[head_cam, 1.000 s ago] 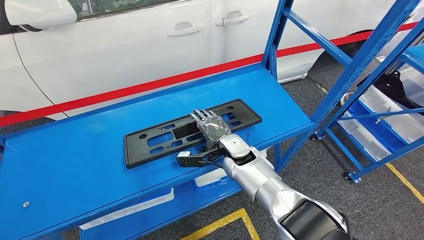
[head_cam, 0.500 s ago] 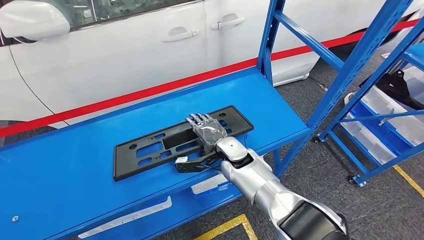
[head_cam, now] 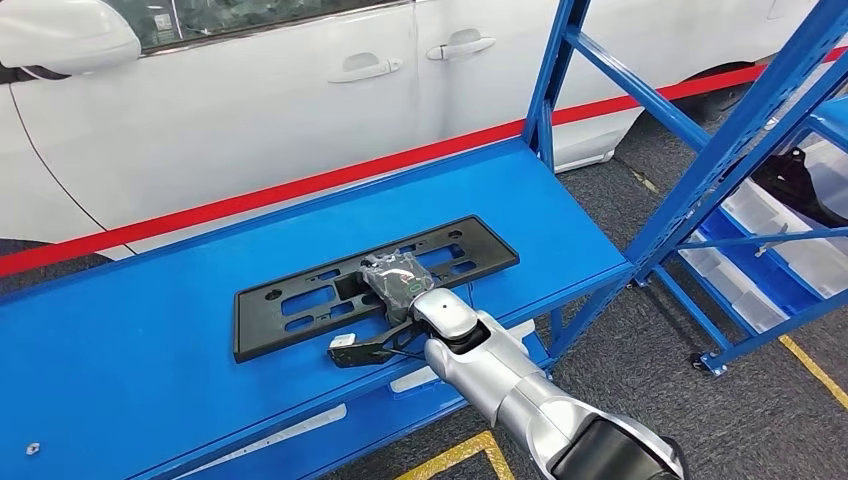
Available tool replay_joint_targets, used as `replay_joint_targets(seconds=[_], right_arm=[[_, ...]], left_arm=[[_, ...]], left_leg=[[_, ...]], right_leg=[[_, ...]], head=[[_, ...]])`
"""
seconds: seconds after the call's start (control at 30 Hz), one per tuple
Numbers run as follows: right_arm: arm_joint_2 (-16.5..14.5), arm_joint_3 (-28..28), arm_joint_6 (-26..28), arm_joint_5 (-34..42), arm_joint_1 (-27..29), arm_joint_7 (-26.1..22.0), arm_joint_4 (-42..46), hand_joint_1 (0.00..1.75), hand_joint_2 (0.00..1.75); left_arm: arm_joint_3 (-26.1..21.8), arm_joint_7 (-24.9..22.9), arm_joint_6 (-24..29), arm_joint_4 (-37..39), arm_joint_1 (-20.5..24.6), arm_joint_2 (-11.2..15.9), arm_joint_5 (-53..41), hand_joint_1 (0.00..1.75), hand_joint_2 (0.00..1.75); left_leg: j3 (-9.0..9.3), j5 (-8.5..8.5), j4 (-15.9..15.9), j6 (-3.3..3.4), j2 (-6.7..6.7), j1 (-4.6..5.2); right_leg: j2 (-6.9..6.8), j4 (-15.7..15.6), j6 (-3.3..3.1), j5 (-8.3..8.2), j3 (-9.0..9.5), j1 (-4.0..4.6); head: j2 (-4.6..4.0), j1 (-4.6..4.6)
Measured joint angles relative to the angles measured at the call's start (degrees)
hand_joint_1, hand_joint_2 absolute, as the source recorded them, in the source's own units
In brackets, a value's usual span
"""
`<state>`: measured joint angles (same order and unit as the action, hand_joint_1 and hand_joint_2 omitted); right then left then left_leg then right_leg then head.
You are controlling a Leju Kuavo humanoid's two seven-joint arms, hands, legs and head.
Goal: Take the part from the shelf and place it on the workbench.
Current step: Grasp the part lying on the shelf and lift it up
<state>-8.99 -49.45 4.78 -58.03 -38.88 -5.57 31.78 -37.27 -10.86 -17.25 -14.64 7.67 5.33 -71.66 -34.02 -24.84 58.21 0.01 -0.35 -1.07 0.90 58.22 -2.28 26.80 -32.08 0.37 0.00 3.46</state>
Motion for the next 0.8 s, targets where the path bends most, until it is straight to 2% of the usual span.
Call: replay_joint_targets(seconds=[0.07,0.23,0.43,0.57,0.8], right_arm=[[0.0,-0.1,0.0,0.1,0.0,0.0,0.0,1.75,1.75],[0.0,-0.6,0.0,0.2,0.1,0.0,0.0,1.75,1.75],[0.0,-0.9,0.3,0.2,0.0,-0.1,0.0,1.75,1.75],[0.0,-1.2,0.3,0.2,-0.2,-0.1,0.0,1.75,1.75],[0.1,-1.6,0.3,0.7,-0.3,-0.1,0.0,1.75,1.75]], left_arm=[[-0.1,0.2,0.0,0.0,0.0,0.0,0.1,0.00,0.00],[-0.3,0.3,0.0,0.0,0.0,0.0,0.1,0.00,0.00],[-0.4,0.4,0.0,0.0,0.0,0.0,0.3,0.00,0.00],[-0.4,0.5,0.0,0.0,0.0,0.0,0.4,0.00,1.75],[-0.7,0.8,0.2,0.0,0.0,0.0,1.7,0.00,1.75]], left_leg=[[0.02,-0.08,0.0,0.13,0.00,0.03],[0.00,-0.13,0.1,0.25,-0.01,0.13],[0.01,-0.13,0.1,0.24,-0.02,0.07],[0.03,-0.13,0.0,0.23,-0.02,-0.02],[0.04,-0.11,0.0,0.19,-0.02,-0.12]], right_leg=[[0.00,-0.1,0.10,-0.02,0.06,-0.01],[-0.03,-0.2,1.04,-0.03,0.07,-0.13],[-0.06,-0.2,1.13,-0.01,0.07,-0.09],[-0.06,-0.2,1.16,0.02,0.06,-0.02],[-0.06,-0.1,1.15,0.04,0.04,0.07]], head=[[0.00,0.00],[0.00,0.00],[0.00,0.00],[0.00,-0.01],[0.00,-0.01]])
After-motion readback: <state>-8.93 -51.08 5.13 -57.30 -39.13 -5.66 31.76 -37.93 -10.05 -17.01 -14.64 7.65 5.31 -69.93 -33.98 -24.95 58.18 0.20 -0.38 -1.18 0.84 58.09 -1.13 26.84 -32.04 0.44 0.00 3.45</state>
